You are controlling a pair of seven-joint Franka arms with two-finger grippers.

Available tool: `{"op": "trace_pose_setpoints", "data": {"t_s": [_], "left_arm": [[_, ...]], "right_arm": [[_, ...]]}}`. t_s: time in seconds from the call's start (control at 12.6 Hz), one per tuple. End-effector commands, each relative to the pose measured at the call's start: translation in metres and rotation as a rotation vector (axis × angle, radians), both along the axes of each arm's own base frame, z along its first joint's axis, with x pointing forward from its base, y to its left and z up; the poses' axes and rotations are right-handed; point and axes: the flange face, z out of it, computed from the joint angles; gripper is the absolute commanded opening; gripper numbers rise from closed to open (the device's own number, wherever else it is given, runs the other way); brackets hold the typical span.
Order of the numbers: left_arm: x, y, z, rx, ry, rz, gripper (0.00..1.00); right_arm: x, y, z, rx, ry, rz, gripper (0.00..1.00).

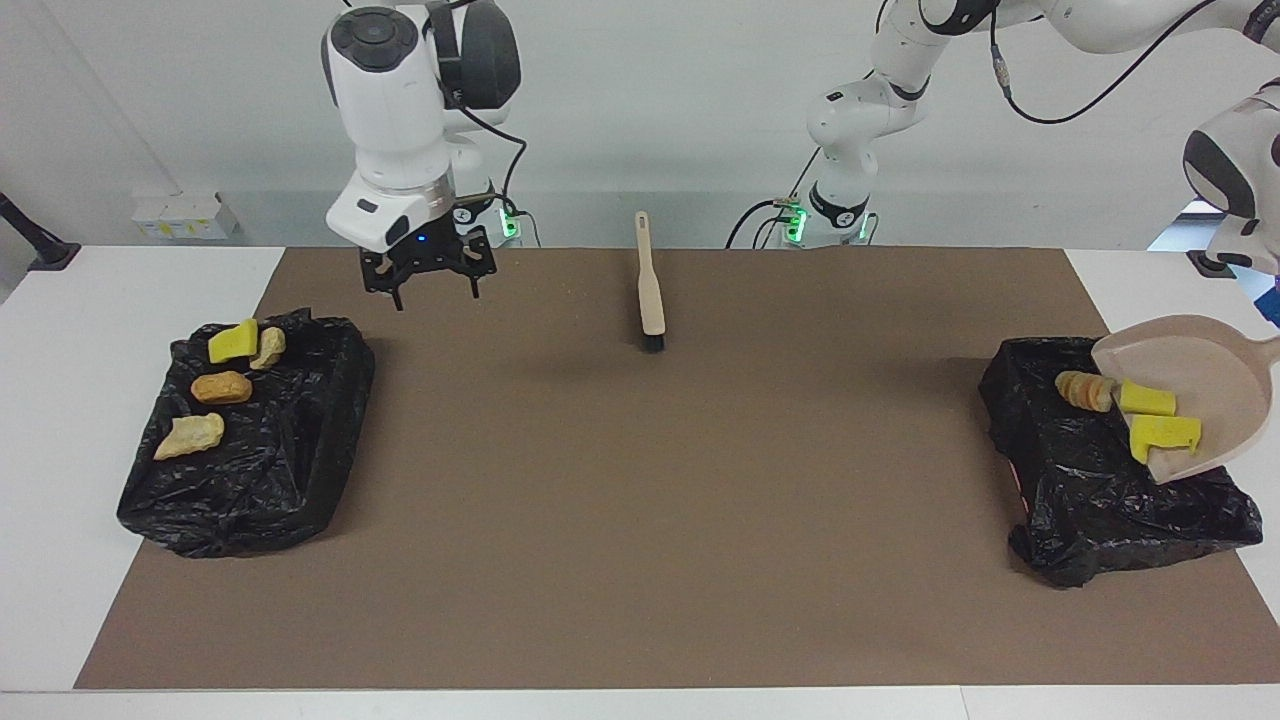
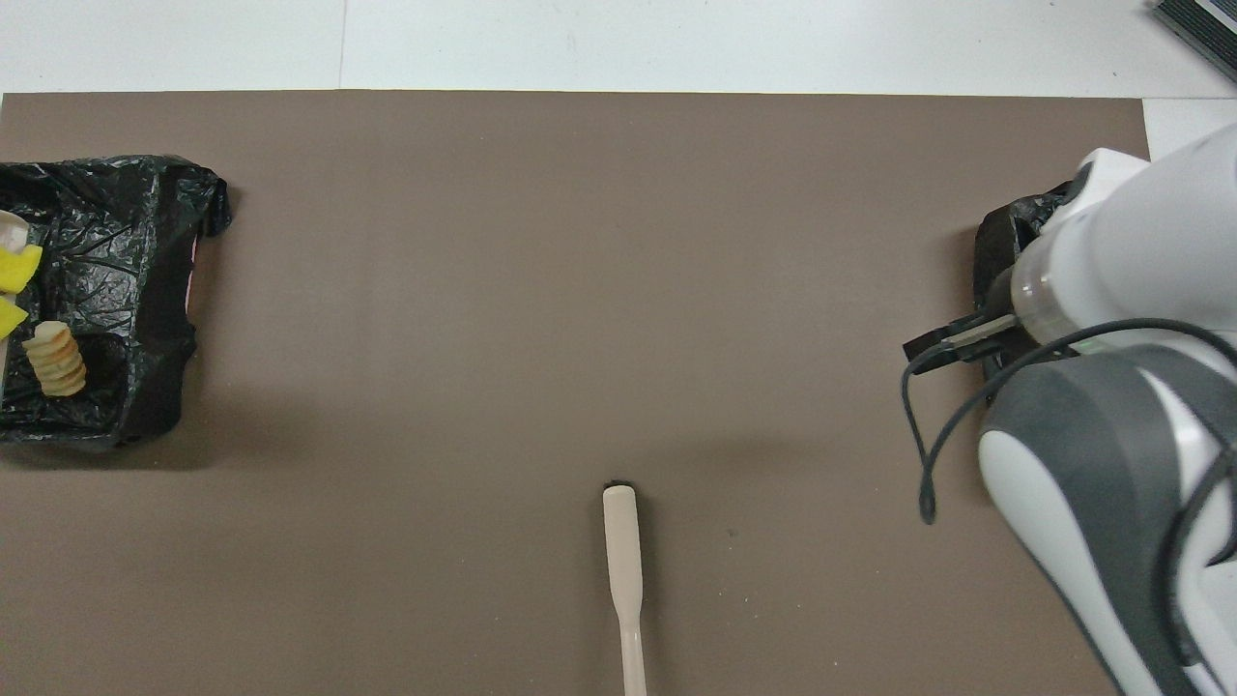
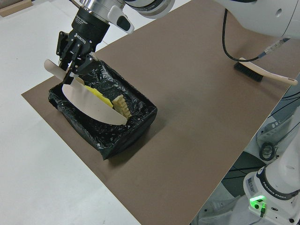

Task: Sweep and dump trash in bin
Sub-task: 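Tip the dustpan over the black bag with the left gripper while the right withdraws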

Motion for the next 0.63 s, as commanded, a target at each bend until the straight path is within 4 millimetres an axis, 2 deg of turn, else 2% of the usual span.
{"op": "trace_pose_setpoints", "data": {"t_s": [0.0, 0.16, 0.24, 0.4, 0.47, 0.55], "left_arm": [[0.001, -0.002, 0.028, 0.092, -0.016, 0.013, 0.00], [0.000, -0.002, 0.043, 0.116, -0.028, 0.020, 0.00], [0.000, -0.010, 0.045, 0.131, -0.014, 0.021, 0.00], [0.002, -0.037, 0.059, 0.230, 0.010, -0.007, 0.00], [0.002, -0.051, 0.063, 0.254, -0.008, 0.005, 0.00], [-0.001, -0.060, 0.065, 0.263, -0.047, 0.059, 0.00]], "right_arm": [[0.000, -0.057, 0.018, -0.018, 0.013, 0.046, 1.00], [0.003, -0.092, 0.019, -0.017, 0.019, 0.030, 1.00], [0.003, -0.099, 0.031, -0.016, 0.016, 0.016, 1.00], [0.002, -0.090, 0.051, 0.008, 0.039, -0.100, 1.00], [0.002, -0.083, 0.052, 0.050, 0.024, -0.199, 1.00], [-0.003, -0.085, 0.048, 0.057, 0.030, -0.228, 1.00]]}}
